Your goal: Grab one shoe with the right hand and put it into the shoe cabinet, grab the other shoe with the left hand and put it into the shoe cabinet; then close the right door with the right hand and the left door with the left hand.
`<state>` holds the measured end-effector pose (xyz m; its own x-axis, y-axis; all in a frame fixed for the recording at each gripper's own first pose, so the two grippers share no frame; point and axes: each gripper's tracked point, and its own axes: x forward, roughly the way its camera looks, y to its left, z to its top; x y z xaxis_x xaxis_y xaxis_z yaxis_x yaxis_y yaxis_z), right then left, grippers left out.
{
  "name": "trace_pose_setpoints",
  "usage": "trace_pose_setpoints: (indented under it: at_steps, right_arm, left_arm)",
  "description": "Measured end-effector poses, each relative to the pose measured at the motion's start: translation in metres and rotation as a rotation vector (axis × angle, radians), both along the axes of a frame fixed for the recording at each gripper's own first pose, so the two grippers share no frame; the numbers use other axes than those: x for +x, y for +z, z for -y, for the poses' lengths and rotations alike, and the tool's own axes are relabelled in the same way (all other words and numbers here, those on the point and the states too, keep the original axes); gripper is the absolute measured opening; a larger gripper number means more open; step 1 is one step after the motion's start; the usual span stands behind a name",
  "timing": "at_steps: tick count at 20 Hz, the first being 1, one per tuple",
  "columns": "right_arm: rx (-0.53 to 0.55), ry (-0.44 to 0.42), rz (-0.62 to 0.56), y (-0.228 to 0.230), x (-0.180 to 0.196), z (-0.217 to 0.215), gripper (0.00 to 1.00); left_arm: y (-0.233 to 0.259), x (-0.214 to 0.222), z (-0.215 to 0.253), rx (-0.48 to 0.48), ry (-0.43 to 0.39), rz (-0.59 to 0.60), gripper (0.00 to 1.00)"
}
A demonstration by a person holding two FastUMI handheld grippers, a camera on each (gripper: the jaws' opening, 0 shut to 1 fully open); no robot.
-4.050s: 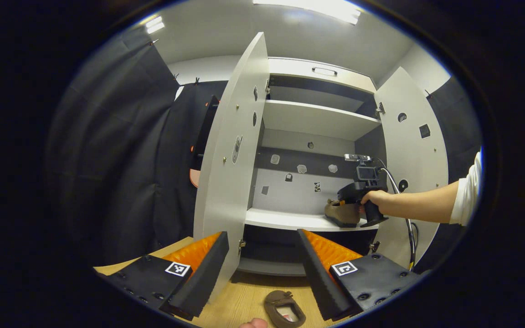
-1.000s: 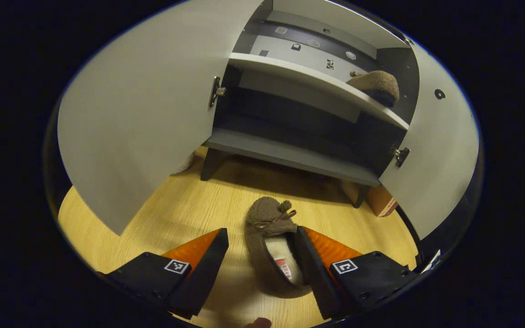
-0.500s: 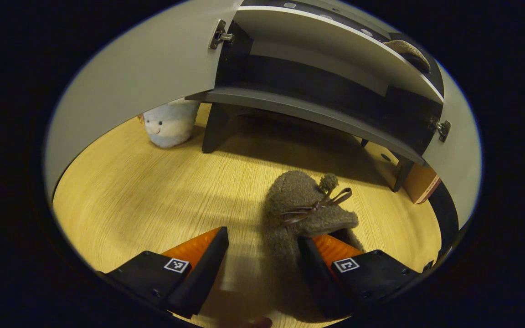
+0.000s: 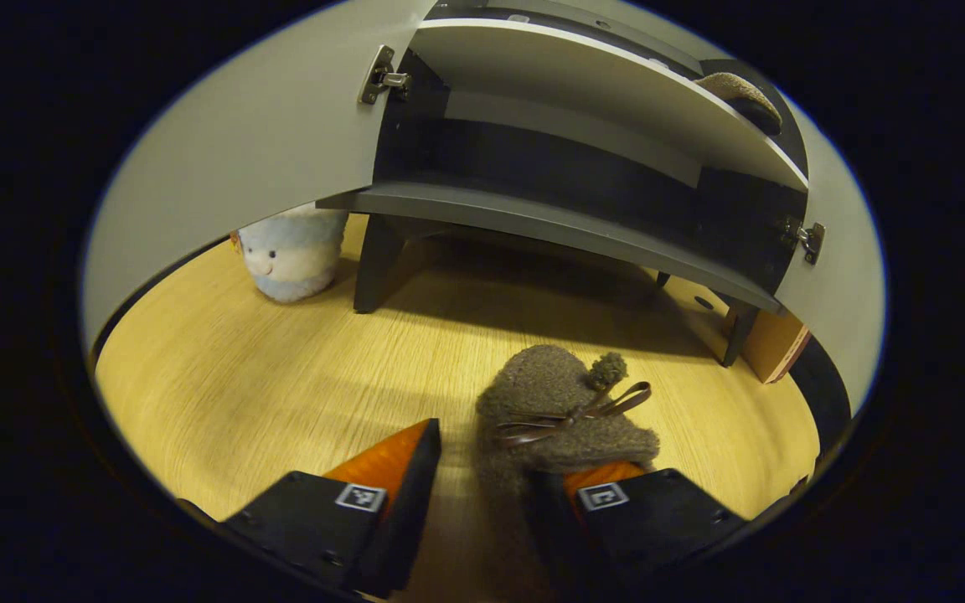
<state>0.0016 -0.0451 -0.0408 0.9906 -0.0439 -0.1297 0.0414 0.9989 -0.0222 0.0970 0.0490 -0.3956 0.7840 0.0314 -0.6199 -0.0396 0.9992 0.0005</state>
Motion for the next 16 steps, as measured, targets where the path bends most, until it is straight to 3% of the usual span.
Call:
trace_pose_setpoints:
  at_steps: [1, 2, 3, 7, 9, 13, 16]
  right_arm:
    - [0.006, 0.001, 0.002, 0.001, 0.000, -0.001, 0.94]
    - [0.014, 0.004, 0.004, 0.001, 0.001, -0.002, 0.94]
    - [0.020, 0.006, 0.007, 0.001, 0.001, -0.004, 0.94]
    - [0.022, 0.007, 0.015, 0.001, 0.003, -0.003, 0.94]
    - [0.031, 0.010, 0.014, -0.001, 0.006, -0.006, 0.98]
    - [0.066, 0.021, 0.011, -0.004, 0.012, -0.012, 0.94]
    - [0.079, 0.022, 0.011, -0.006, 0.016, -0.015, 0.94]
  left_arm:
    - [0.001, 0.000, 0.000, 0.011, 0.000, 0.004, 0.34]
    - [0.001, 0.000, -0.002, 0.007, 0.001, -0.004, 0.31]
    - [0.001, -0.002, 0.001, -0.021, 0.004, -0.005, 0.14]
    - [0.039, -0.024, 0.004, -0.049, 0.020, 0.030, 0.10]
    - [0.080, -0.036, 0.010, -0.034, 0.008, 0.087, 0.10]
    - [0.166, -0.051, 0.013, 0.013, 0.033, 0.173, 0.10]
    - [0.239, -0.041, 0.033, -0.031, 0.034, 0.273, 0.09]
